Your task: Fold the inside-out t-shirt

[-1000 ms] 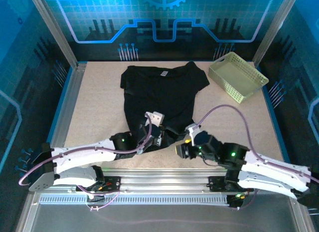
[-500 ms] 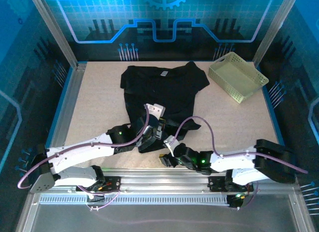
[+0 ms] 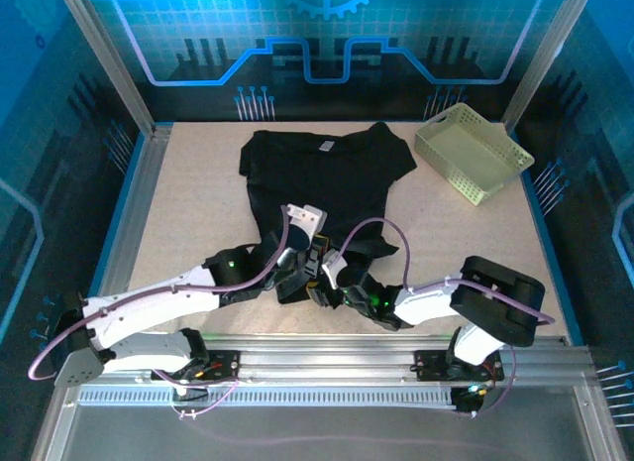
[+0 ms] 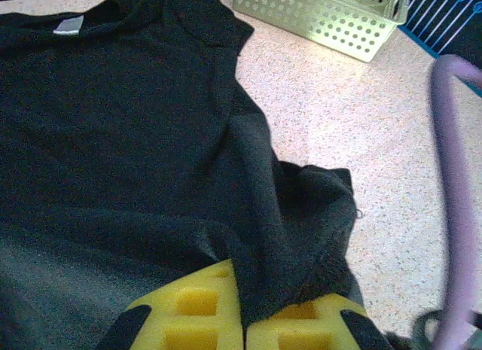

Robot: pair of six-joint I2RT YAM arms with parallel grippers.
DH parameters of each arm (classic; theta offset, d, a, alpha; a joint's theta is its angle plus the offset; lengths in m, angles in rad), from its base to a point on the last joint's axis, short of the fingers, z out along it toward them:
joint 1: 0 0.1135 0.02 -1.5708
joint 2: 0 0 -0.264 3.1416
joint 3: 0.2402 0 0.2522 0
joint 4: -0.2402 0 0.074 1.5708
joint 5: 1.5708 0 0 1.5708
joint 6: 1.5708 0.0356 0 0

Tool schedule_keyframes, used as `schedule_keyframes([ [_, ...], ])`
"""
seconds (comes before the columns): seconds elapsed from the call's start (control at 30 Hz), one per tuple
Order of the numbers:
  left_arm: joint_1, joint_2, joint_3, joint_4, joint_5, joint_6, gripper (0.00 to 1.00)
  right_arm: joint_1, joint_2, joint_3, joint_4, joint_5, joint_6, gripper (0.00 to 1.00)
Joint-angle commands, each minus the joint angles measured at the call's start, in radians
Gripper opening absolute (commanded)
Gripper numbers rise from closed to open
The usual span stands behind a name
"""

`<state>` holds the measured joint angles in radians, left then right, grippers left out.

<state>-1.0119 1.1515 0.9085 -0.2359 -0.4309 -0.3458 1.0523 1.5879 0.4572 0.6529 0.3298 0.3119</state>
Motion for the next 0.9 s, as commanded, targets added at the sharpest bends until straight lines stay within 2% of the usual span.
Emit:
schedule_keyframes([
  [0.0,0.005,-0.040,0.043,0.001,0.041,0.035,0.00,-0.051,0.044,0.047,0.115,-0.011,-0.055,0.63],
  [0.17,0.005,-0.051,0.061,-0.012,0.062,0.039,0.00,-0.127,0.081,0.089,0.160,0.044,-0.058,0.63],
  [0.5,0.004,-0.012,0.101,0.057,0.176,-0.039,0.00,-0.156,0.247,0.245,0.251,0.232,0.062,0.65],
  [0.73,0.003,-0.022,0.116,0.102,0.208,-0.081,0.00,-0.248,0.334,0.353,0.246,0.201,0.150,0.67],
  [0.87,0.003,-0.027,0.141,0.132,0.223,-0.091,0.00,-0.259,0.375,0.407,0.240,0.197,0.130,0.68],
])
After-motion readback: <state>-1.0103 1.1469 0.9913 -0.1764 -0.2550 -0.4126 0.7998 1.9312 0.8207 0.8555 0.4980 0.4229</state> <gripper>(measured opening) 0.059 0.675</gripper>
